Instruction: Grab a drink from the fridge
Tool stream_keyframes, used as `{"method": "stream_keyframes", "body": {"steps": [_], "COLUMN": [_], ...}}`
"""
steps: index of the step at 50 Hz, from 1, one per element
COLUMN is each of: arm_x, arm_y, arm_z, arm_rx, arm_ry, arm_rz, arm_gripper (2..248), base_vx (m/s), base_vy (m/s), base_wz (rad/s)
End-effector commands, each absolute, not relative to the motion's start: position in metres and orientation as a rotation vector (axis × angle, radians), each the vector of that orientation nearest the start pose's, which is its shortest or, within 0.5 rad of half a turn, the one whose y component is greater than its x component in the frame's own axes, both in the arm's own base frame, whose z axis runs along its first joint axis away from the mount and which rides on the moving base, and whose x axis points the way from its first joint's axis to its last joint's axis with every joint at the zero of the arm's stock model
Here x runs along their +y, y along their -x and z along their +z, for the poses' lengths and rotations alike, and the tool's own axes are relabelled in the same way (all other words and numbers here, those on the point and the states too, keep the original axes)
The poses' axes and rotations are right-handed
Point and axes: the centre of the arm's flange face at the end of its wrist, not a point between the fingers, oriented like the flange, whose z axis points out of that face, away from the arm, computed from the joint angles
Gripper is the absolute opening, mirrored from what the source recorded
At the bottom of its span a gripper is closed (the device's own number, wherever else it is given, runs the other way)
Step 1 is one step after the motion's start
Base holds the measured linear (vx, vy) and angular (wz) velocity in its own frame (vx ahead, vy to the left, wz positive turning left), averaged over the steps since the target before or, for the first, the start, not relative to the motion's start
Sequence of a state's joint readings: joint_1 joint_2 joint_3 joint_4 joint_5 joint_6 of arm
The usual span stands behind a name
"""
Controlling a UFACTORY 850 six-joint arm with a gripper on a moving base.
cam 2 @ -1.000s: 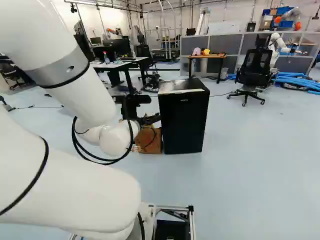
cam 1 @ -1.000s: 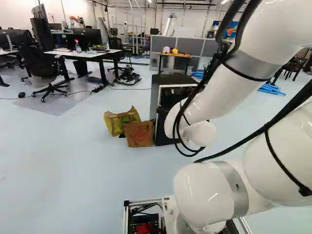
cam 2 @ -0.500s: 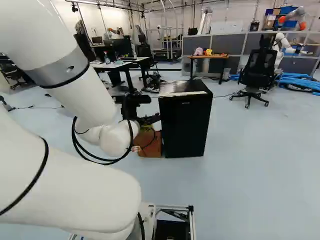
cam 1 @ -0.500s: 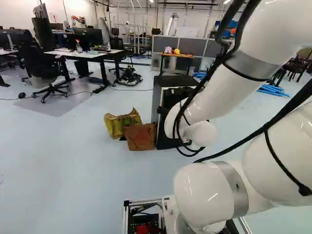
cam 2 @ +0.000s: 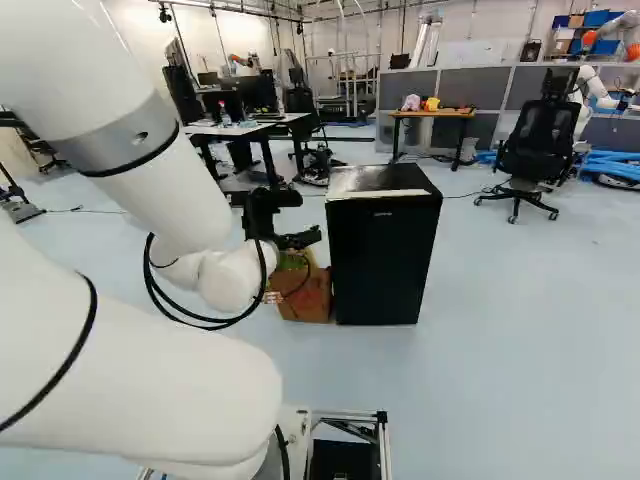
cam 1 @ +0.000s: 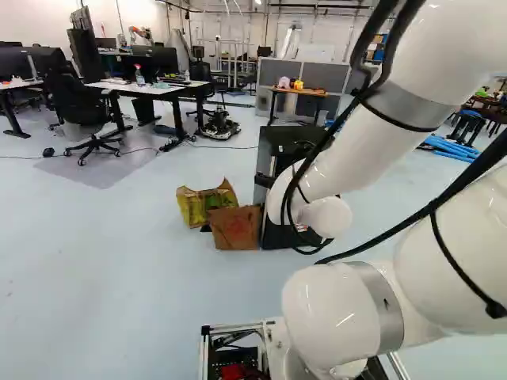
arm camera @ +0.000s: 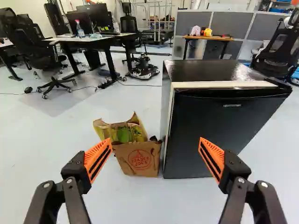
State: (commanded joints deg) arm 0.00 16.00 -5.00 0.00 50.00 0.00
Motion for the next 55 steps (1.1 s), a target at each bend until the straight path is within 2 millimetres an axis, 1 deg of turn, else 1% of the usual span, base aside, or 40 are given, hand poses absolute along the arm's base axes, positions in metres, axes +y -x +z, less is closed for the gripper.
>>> {"method": "stream_keyframes", "body": {"steps": [25,55], "arm_x": [0.0000,0.0000], "arm_y": [-0.2703,-0.2703], "arm_z": [0.3656,0.3656], "arm_rx": [0.000,0.000], "arm_ry": [2.558,2.558], "arm_rz": [-1.824,-1.824], "arm_gripper": [247,247], "base_vx": [0.095,0.044], "base_vy": [0.009,-0.054], "base_wz": [0.059,0.019]}}
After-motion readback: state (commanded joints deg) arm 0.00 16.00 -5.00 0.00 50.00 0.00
